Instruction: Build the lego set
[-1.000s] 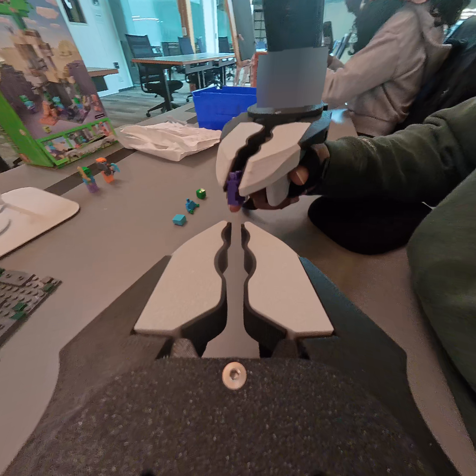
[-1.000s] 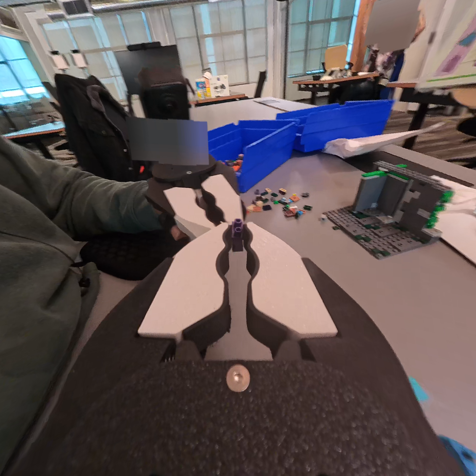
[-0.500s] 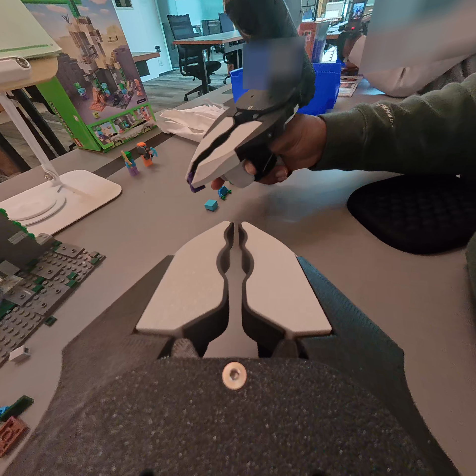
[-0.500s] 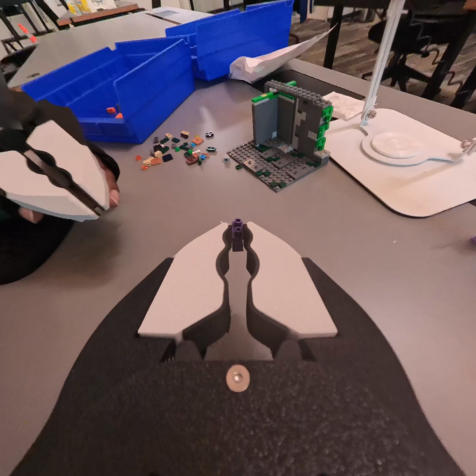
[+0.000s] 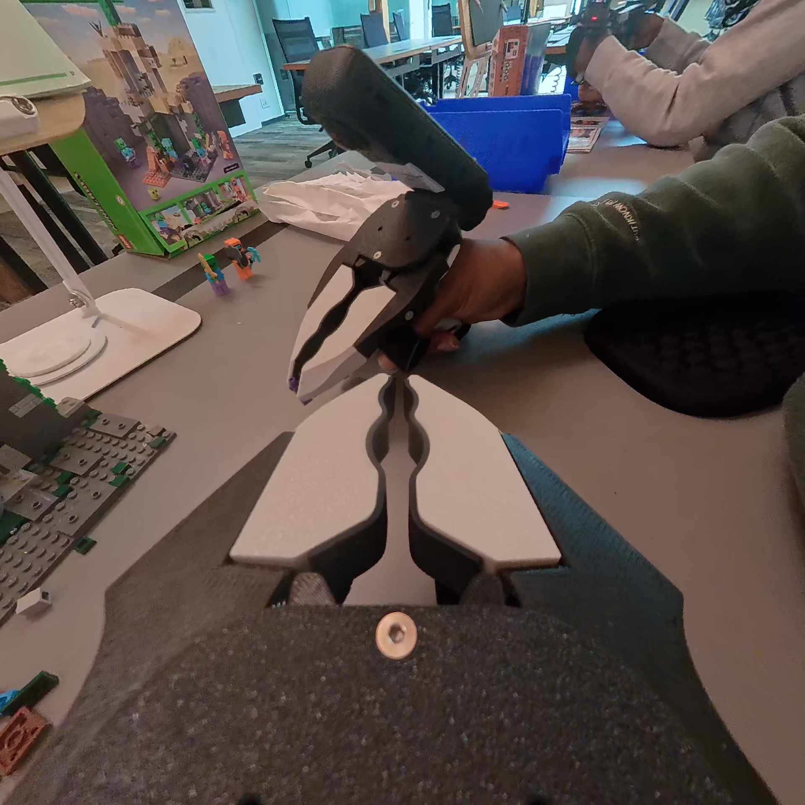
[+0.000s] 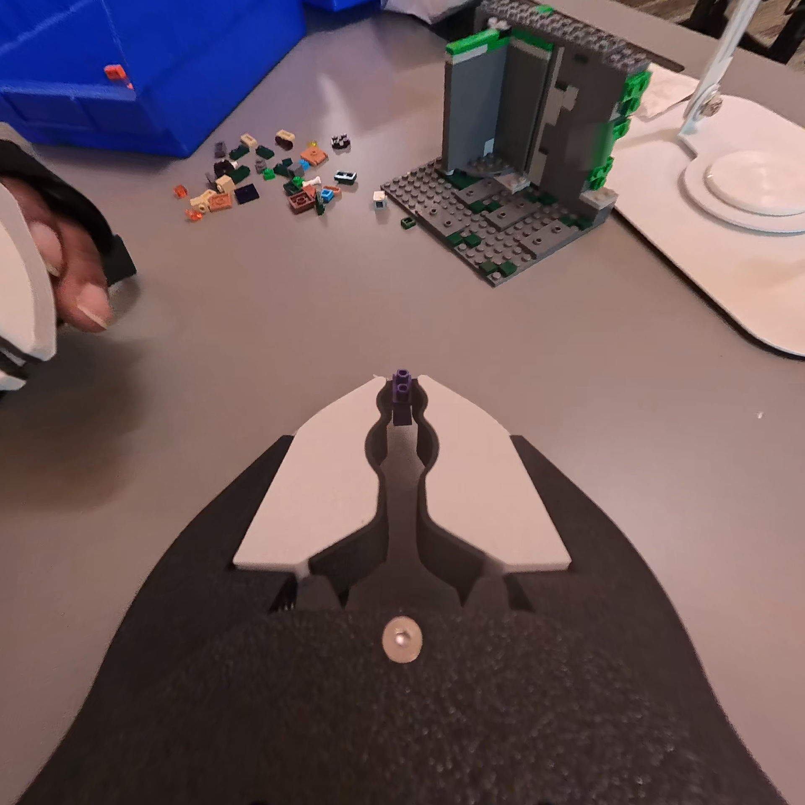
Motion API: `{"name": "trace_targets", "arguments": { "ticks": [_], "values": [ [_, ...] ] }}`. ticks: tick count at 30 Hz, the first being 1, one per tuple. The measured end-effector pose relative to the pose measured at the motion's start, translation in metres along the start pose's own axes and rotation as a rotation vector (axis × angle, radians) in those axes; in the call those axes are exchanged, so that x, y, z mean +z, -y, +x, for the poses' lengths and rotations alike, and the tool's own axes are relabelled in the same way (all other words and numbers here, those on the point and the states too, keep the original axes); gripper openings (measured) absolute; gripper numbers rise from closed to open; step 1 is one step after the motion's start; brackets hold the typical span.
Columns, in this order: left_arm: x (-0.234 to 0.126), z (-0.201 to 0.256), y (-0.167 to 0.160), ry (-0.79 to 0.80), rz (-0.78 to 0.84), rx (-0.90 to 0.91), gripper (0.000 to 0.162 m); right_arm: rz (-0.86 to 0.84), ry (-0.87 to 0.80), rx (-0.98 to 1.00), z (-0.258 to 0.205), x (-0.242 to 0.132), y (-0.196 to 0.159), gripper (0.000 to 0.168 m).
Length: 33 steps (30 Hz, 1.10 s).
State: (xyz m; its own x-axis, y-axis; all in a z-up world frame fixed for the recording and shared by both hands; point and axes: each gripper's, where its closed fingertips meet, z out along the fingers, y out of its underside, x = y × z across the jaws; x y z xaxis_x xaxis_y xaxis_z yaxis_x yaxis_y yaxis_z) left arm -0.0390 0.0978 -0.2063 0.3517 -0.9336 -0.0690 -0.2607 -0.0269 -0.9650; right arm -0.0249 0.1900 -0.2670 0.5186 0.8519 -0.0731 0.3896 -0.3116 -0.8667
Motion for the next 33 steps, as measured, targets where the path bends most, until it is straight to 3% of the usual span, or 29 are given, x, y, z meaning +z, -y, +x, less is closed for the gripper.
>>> {"name": "trace_targets", "arguments": {
  "ticks": [24,33],
  "values": [
    [0.001,0.001,-0.006,-0.017,-0.016,-0.001,0.002,-0.071,-0.004,-0.079,-0.004,0.002,-0.011,0.012],
    [0.000,-0.005,-0.005,0.009,-0.012,-0.017,0.001,0.044,-0.043,-0.094,-0.006,-0.020,0.024,0.016]
  ]
}}
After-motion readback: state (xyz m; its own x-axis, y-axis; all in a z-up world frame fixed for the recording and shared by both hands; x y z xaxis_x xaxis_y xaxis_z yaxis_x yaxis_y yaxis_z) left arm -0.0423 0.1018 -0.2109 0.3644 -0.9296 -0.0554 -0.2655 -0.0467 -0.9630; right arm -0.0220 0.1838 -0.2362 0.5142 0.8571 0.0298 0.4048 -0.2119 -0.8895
